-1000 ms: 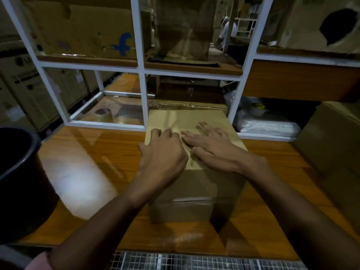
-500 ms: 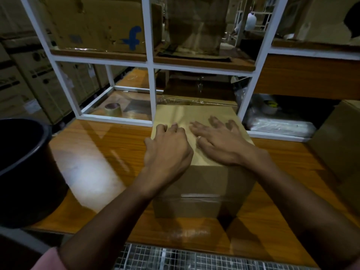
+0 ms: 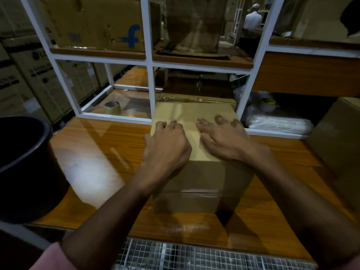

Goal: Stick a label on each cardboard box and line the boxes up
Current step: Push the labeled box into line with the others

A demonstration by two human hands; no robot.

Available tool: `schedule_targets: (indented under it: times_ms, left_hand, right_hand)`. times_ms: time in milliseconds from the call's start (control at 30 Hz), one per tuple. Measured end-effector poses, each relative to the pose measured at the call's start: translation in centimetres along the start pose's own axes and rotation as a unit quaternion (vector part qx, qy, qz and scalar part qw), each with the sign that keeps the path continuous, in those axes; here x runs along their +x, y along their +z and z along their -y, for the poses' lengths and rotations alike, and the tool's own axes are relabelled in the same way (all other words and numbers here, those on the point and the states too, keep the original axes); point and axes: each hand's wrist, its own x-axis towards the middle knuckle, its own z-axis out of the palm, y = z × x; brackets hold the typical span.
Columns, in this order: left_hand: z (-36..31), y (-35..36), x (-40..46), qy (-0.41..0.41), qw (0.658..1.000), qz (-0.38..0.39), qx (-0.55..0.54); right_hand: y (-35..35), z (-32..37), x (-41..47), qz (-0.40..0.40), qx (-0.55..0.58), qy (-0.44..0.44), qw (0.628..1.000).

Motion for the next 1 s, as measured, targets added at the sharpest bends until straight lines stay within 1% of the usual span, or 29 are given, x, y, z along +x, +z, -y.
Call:
schedule_targets:
  times_ms: [133, 200, 333, 433, 500, 567, 700, 767, 867, 933, 1000]
  left_hand:
    - [-0.3, 0.1, 0.0, -0.002, 1.0, 0.001, 0.002]
    - [-0.4, 0.1, 0.1, -0.005, 1.0, 0.0, 0.002]
    - [-0.1, 0.0, 0.0, -0.009, 1.0, -0.002, -0.011]
    - [-0.3, 0.0, 0.0, -0.013, 1.0, -0.002, -0.012]
    - [-0.6, 0.0, 0.0, -0.019, 1.0, 0.0, -0.013]
    - [-0.7, -0.1, 0.1, -0.023, 1.0, 0.0, -0.009]
    - [-0.7, -0.2, 0.0, -0.029, 1.0, -0.006, -0.005]
    - [-0.7, -0.1, 0.0, -0.032, 0.999, -0.01, -0.008]
    - [-1.1, 0.0, 0.1, -0.036, 0.999, -0.012, -0.01]
    - [-1.2, -0.1, 0.2, -0.039, 0.999, -0.012, -0.012]
    - [-1.0, 0.0, 0.3, -0.038, 0.999, -0.017, -0.011]
  right_hand:
    - [0.5, 1.6, -0.8, 0.003, 0.044, -0.054, 0.998]
    - [0.4, 1.3, 0.4, 0.007, 0.043, -0.049, 0.998]
    - [0.1, 0.4, 0.9, 0.0, 0.02, -0.003, 1.0]
    - [0.5, 1.3, -0.2, -0.013, 0.025, -0.038, 0.999]
    - [0.5, 2.0, -0.1, -0.005, 0.043, -0.058, 0.997]
    - [0.3, 1.8, 0.7, 0.003, 0.043, -0.051, 0.998]
    - [-0.4, 0.0, 0.4, -0.005, 0.018, -0.001, 1.0]
    - [-0.2, 0.2, -0.9, -0.011, 0.011, -0.013, 1.0]
    - [0.1, 1.1, -1.8, -0.003, 0.05, -0.055, 0.997]
    - [0.1, 0.6, -0.8, 0.011, 0.051, -0.047, 0.998]
    - [0.2, -0.5, 0.0, 0.014, 0.028, -0.011, 0.999]
